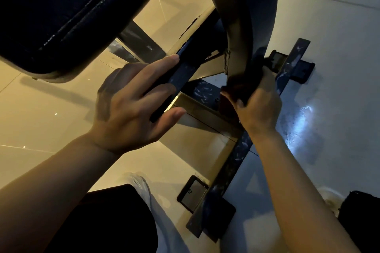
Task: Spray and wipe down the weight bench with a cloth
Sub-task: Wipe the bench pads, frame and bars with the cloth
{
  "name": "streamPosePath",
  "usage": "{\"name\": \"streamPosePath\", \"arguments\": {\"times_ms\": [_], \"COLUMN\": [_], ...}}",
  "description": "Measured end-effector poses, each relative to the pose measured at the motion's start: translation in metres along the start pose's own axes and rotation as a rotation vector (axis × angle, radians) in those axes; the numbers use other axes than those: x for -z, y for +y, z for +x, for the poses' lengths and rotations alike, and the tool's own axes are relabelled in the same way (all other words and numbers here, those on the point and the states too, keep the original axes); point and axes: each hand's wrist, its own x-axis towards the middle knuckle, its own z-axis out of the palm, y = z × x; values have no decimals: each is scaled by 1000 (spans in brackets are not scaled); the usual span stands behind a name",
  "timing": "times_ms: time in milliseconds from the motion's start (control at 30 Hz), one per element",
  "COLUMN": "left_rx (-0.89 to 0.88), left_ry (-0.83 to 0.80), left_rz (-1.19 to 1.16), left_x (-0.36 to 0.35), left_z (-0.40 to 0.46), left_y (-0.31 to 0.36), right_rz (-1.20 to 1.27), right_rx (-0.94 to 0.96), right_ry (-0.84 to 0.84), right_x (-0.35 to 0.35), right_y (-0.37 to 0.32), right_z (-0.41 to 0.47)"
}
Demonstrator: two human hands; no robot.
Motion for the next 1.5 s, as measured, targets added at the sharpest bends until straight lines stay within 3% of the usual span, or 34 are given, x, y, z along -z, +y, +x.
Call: {"name": "streamPosePath", "arguments": {"times_ms": [167, 300, 400, 567, 700, 967, 1167, 1300, 1433, 1500], "left_rx": [27, 12, 8, 8, -8, 31, 54, 84, 116, 43], "left_ry": [-4, 24, 30, 43, 35, 13, -13, -72, -201, -226], "left_rz": [49, 129, 133, 122, 101, 113, 123, 154, 194, 205], "left_x": [1, 1, 0, 1, 0, 2, 4, 7, 16, 20], "left_z": [2, 1, 1, 1, 0, 3, 4, 6, 2, -3], "left_y": [2, 3, 3, 2, 1, 5, 8, 11, 19, 29], "right_rz": [93, 242, 317, 315, 296, 465, 320, 430, 546, 573], "right_rx": [294, 246, 75, -359, -434, -46, 254, 69, -280, -371], "right_ry": [254, 333, 196, -210, -257, 178, 246, 233, 79, 25], "right_x": [25, 5, -22, -49, -46, 14, 41, 19, 2, -1], "right_y": [-41, -39, -4, 49, 53, -46, -91, -63, -34, -22], "right_z": [53, 48, 9, -38, -40, 30, 74, 44, -1, -14]}}
